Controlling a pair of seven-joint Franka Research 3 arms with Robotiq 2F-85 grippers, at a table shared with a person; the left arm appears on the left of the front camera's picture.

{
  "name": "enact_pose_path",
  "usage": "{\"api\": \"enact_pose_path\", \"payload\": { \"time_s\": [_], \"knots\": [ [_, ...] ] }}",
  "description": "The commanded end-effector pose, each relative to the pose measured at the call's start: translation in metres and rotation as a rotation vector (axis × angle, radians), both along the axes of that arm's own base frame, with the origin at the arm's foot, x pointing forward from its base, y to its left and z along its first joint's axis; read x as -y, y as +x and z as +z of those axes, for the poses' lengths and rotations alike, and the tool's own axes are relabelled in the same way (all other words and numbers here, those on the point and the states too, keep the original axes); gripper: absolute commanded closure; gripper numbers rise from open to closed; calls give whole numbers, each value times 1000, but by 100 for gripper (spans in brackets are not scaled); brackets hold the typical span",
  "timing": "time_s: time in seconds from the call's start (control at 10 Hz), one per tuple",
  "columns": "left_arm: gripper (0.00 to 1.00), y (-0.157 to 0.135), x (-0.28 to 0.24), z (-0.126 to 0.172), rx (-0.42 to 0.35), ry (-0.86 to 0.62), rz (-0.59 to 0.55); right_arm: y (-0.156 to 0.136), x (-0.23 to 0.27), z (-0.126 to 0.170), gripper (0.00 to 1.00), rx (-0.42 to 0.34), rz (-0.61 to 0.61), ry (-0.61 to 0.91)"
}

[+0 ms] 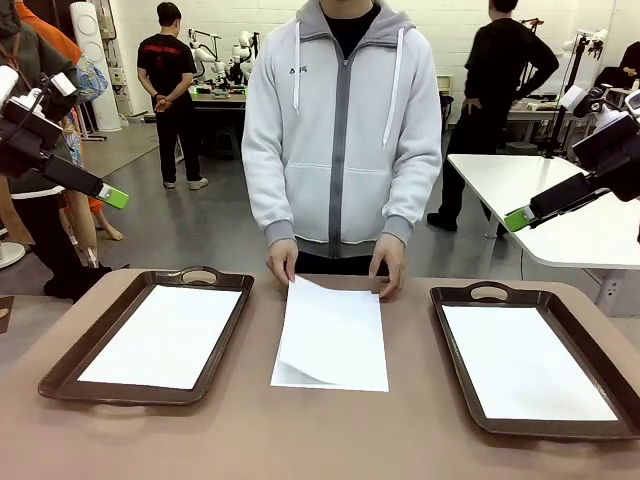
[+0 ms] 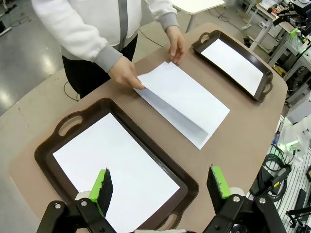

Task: Sort the A4 documents.
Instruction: Receive the A4 Paper.

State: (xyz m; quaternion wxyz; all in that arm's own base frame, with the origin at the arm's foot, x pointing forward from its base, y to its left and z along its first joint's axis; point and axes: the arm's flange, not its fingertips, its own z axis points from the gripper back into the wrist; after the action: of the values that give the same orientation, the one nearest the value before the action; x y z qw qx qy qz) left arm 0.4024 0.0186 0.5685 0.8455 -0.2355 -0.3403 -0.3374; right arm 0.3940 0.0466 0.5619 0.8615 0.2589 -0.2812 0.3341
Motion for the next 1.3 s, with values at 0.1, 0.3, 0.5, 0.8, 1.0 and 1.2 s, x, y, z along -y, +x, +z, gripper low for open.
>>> {"api": "enact_pose_path", "payload": {
  "time_s": [0.1,0.3,0.5,0.8,1.0,1.2],
  "knots": [
    [0,0,1,0,6,4,5,0,0,-1,0,-3,0,1],
    [0,0,1,0,6,4,5,0,0,-1,0,-3,0,1],
    [0,0,1,0,6,4,5,0,0,-1,0,-3,0,1],
    [0,0,1,0,6,4,5,0,0,-1,0,-3,0,1],
    [0,0,1,0,6,4,5,0,0,-1,0,-3,0,1],
    [0,0,1,0,6,4,5,0,0,-1,0,-3,0,1]
  ]
}}
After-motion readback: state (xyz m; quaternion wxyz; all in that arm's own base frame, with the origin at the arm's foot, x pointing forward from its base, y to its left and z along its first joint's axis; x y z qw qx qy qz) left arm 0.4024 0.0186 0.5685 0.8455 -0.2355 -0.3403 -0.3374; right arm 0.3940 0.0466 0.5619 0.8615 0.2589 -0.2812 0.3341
